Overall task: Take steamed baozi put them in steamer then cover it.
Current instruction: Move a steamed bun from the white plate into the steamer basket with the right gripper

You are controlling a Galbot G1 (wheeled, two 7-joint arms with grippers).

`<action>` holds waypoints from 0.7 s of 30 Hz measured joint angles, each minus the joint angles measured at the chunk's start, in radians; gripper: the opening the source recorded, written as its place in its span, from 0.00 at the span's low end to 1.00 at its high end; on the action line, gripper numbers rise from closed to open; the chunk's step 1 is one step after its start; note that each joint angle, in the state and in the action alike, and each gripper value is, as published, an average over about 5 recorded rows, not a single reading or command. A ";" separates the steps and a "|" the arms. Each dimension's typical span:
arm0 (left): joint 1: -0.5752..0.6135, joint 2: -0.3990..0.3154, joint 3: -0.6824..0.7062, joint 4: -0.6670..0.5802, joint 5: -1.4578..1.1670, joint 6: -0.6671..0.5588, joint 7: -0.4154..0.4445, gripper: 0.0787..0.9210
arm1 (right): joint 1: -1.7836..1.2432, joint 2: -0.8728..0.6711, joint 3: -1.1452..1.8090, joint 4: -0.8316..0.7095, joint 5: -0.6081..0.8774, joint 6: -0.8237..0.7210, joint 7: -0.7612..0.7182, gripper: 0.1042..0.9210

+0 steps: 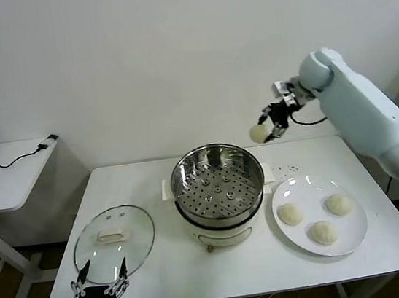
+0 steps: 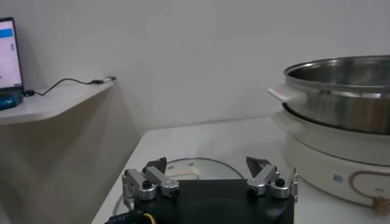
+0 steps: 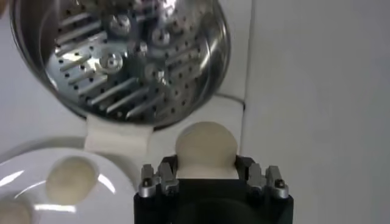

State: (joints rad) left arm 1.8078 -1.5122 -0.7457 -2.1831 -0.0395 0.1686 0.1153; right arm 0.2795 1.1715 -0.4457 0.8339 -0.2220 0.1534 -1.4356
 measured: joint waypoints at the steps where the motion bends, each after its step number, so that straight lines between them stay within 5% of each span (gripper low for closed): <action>1: 0.000 0.000 0.000 0.000 0.000 0.000 0.000 0.88 | 0.013 0.013 -0.027 -0.007 0.011 0.036 0.001 0.65; 21: 0.008 -0.018 0.003 0.005 0.006 -0.009 -0.015 0.88 | 0.069 0.186 -0.249 -0.056 -0.115 0.577 -0.001 0.65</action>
State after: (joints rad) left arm 1.8159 -1.5298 -0.7427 -2.1785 -0.0337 0.1599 0.1005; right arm 0.3488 1.3575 -0.6952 0.7775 -0.3374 0.7300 -1.4367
